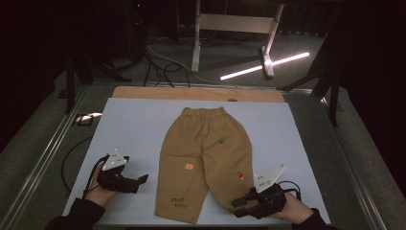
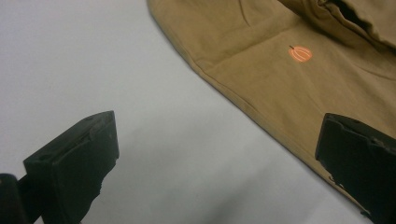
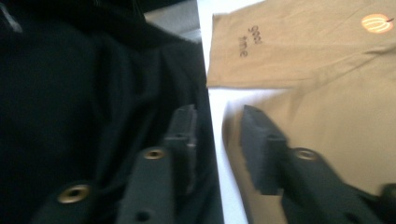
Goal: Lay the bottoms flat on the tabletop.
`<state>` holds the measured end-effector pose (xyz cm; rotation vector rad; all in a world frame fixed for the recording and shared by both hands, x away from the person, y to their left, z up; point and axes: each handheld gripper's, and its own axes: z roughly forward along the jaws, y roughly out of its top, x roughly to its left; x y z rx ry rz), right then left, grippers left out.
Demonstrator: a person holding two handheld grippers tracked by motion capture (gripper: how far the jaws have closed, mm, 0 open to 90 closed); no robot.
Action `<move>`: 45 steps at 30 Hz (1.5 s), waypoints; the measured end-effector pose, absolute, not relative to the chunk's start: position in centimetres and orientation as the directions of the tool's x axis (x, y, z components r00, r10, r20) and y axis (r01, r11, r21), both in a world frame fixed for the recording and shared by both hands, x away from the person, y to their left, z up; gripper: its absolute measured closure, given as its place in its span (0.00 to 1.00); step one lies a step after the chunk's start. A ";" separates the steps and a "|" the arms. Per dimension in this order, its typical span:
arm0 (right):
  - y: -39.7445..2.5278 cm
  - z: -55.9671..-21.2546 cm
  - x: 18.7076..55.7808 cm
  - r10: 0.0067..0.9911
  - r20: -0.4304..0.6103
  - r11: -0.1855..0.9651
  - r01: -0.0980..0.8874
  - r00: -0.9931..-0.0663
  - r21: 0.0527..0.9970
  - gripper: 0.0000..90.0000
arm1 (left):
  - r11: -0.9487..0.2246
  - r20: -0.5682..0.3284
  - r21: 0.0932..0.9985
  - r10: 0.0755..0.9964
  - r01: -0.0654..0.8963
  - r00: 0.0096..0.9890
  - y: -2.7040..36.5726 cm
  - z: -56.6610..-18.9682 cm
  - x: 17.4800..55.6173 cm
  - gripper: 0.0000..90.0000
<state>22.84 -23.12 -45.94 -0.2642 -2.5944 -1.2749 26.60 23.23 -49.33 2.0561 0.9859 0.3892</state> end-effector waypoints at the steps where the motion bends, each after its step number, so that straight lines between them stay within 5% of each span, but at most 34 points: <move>1: -23.2 -45.9 22.8 0.067 0.285 0.603 0.267 -0.956 0.752 0.66 | -0.372 -0.065 0.774 0.758 0.512 0.649 23.2 -49.3 26.6 0.01; 8: -25.1 -45.8 24.4 0.304 0.213 0.525 0.350 -0.928 0.775 0.60 | -0.373 -0.064 0.775 0.757 0.511 0.650 23.2 -49.4 26.6 0.01; 16: -28.0 -48.2 26.1 0.605 0.121 0.484 0.485 -0.787 0.728 0.61 | -0.373 -0.062 0.776 0.757 0.508 0.651 23.1 -49.3 26.5 0.01; 27: -28.4 -50.6 25.4 0.700 0.108 0.474 0.573 -0.706 0.669 0.64 | -0.370 -0.064 0.779 0.757 0.506 0.650 23.3 -49.2 26.5 0.01; 38: -26.7 -51.0 24.6 0.734 0.021 0.518 0.579 -0.679 0.630 0.97 | -0.362 -0.067 0.784 0.758 0.504 0.649 23.3 -49.1 26.5 0.01; 45: -27.2 -50.6 24.7 0.757 0.029 0.503 0.611 -0.652 0.611 0.99 | -0.366 -0.068 0.783 0.753 0.503 0.654 23.2 -49.1 26.5 0.01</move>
